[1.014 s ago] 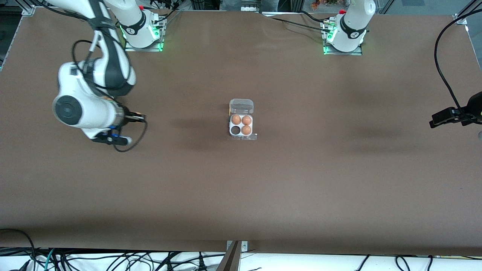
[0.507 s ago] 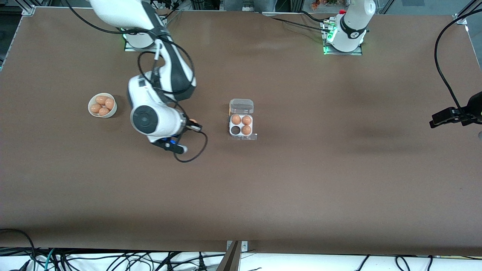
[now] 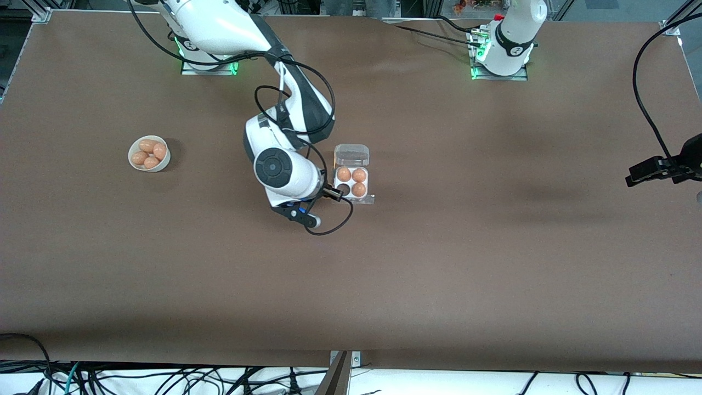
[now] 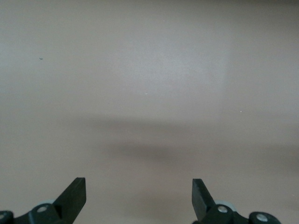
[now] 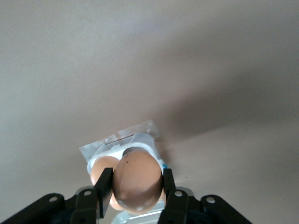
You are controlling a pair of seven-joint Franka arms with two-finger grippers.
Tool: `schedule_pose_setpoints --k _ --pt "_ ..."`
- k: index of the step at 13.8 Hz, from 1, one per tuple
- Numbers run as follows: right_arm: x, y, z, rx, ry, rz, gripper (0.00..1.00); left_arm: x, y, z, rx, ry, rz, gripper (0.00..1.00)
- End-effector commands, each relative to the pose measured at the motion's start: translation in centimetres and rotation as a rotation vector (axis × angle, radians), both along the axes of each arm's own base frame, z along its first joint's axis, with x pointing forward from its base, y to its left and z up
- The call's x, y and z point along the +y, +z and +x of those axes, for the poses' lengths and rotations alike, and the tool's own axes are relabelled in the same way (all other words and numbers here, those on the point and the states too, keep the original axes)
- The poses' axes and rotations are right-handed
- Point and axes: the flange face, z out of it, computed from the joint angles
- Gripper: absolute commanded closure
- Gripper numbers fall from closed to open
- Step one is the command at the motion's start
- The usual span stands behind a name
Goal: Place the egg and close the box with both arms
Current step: 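Lift the egg with the right gripper toward the clear egg box, then lower the egg into the empty box slot and open the right gripper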
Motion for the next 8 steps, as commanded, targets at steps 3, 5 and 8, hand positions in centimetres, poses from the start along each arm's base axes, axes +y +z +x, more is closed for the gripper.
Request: schedule_pose_setpoints --k 3,5,8 --pt "2.3 -1.4 -0.9 0.032 -0.024 0.025 0.8 0.2 0.6 0.2 -0.005 -0.021 -0.011 0.0" --pt "2.3 -2.2 -1.1 0.04 -0.021 0.019 0.8 0.3 0.6 0.2 -0.004 -0.021 -0.009 0.0" --pt "3.3 -3.3 -1.9 0.061 -0.012 0.02 0.8 0.3 0.6 0.2 -0.004 -0.023 -0.01 0.0"
